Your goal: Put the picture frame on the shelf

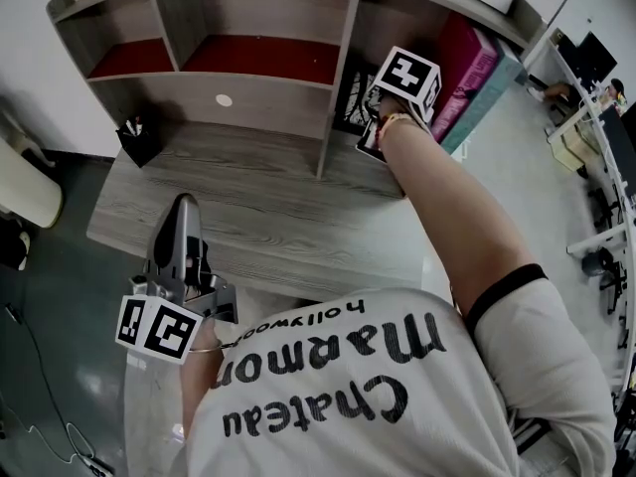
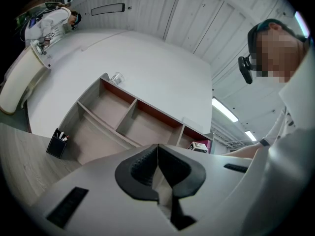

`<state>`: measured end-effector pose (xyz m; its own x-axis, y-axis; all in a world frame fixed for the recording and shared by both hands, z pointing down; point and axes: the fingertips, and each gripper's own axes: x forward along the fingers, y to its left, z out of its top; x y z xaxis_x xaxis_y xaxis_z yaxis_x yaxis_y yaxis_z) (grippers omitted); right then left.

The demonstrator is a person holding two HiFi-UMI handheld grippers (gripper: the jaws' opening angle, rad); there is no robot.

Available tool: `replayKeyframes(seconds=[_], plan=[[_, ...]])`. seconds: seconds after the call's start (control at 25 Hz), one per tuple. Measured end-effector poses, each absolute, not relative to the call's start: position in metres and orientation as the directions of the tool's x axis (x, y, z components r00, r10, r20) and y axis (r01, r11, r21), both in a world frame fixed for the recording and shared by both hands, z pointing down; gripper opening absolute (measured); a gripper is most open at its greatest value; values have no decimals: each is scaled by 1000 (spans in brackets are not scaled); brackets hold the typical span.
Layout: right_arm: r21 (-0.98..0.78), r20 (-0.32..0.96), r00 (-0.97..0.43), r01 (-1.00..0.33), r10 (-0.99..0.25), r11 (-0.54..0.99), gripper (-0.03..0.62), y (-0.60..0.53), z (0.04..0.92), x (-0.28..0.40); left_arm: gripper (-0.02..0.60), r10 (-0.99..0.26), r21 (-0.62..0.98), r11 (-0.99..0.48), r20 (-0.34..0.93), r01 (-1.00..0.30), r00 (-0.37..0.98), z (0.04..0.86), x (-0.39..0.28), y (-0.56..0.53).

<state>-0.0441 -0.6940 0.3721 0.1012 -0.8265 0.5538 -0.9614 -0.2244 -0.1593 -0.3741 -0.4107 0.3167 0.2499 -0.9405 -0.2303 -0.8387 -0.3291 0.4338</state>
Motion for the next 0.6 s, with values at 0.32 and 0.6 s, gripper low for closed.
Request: replayKeyframes(seconds=[0.32,0.6], plan=[[-162,558,99,-961,-824,-224,69,-704,371,-45,17,-942,431,-325,-229,-842,246,317,-381,-417],[-145,565,95,-967,-820,-212,69,-709,373,-46,17,-946,442,-314,-226,-840,234,321,-388,-419]])
